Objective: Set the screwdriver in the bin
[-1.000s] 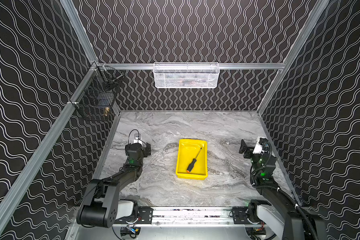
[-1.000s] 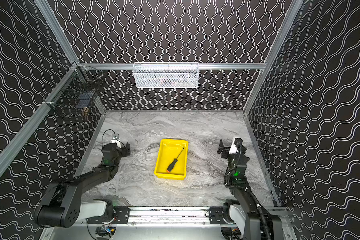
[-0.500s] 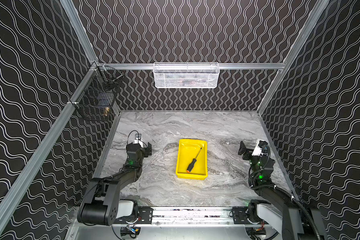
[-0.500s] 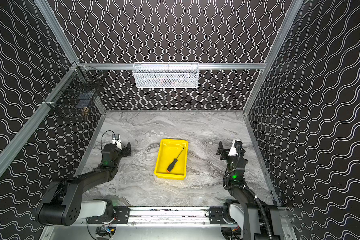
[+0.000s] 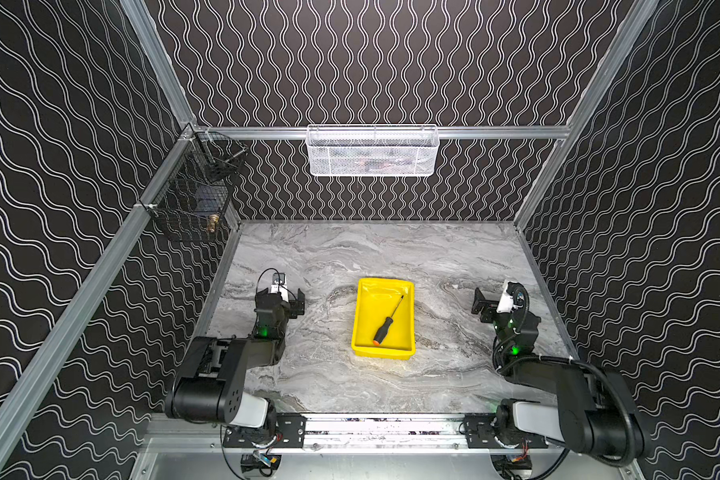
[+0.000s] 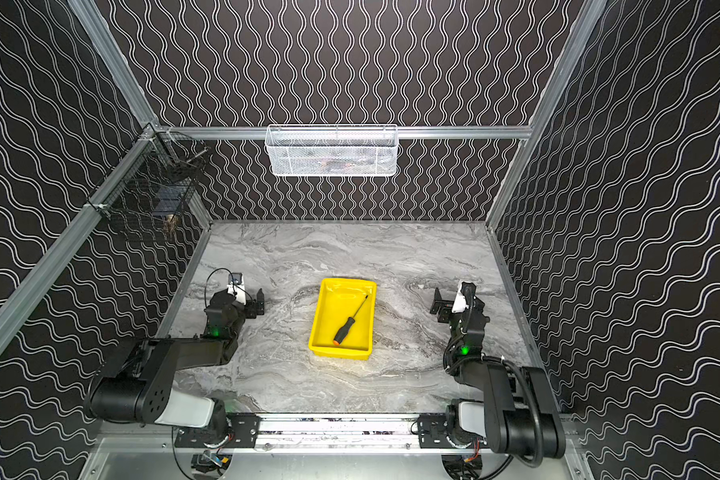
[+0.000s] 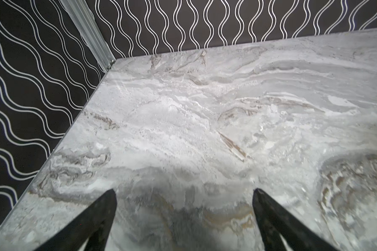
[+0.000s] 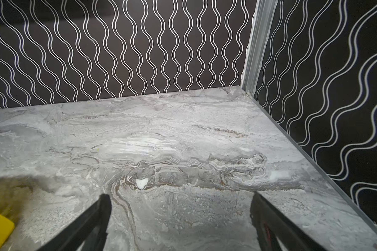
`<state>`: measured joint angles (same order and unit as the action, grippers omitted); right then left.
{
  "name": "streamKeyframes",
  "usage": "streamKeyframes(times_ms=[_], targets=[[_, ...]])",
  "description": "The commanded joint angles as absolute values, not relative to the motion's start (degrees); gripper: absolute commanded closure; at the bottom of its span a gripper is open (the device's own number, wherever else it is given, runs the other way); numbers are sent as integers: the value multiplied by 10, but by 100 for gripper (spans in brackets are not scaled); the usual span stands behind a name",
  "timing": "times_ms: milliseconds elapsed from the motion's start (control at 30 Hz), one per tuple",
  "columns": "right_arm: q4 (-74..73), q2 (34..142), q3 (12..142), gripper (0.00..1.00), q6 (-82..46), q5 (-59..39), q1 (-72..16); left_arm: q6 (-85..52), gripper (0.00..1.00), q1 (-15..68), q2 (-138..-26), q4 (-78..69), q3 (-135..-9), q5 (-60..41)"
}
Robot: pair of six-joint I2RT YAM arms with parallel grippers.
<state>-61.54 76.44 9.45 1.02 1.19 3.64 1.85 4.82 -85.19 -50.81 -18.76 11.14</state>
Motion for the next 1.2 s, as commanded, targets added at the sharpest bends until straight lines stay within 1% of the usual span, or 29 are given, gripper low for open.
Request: streamKeyframes(times_ms=[0,133,200,233,267,333,433,467,500,533,633,700,733,833,900,1000,1100,1167], targets=[[-670,792,115,0,6,0,36,25,1,43,-884,-552,-203,97],[-642,834,146,0,6,0,35,21,1,39,-927,-560,-217,87],[-647,872,160,0,7,-1,35,21,1,38,-935,-555,-222,86],[-676,890,159,0,-2,-4,37,19,1,36,-932,-549,-223,83],[-664,884,158,0,-5,12,37,19,1,35,-935,-557,-222,81],[-614,871,171,0,-7,13,37,19,1,35,-935,-548,-224,81],[-668,887,159,0,-6,12,37,23,1,35,-938,-555,-225,87],[-666,885,159,0,-5,12,37,24,1,34,-938,-556,-224,84],[-645,879,164,0,-7,14,37,30,1,35,-939,-550,-223,57],[-634,876,165,0,-10,14,37,46,1,35,-950,-579,-220,31],[-690,884,145,0,-19,33,38,52,1,35,-950,-609,-202,10],[-712,876,127,0,-24,54,38,50,1,35,-947,-597,-203,7],[-740,873,111,0,-19,48,38,52,1,35,-950,-609,-202,11],[-802,884,89,0,29,-36,30,51,1,35,-949,-608,-201,12],[-772,876,95,0,37,-50,27,49,1,35,-948,-592,-207,16],[-735,884,122,0,29,-39,27,41,1,35,-949,-579,-215,33],[-666,877,151,0,12,-16,29,42,1,35,-949,-584,-214,37],[-676,884,152,0,5,7,29,42,1,35,-949,-585,-214,37]])
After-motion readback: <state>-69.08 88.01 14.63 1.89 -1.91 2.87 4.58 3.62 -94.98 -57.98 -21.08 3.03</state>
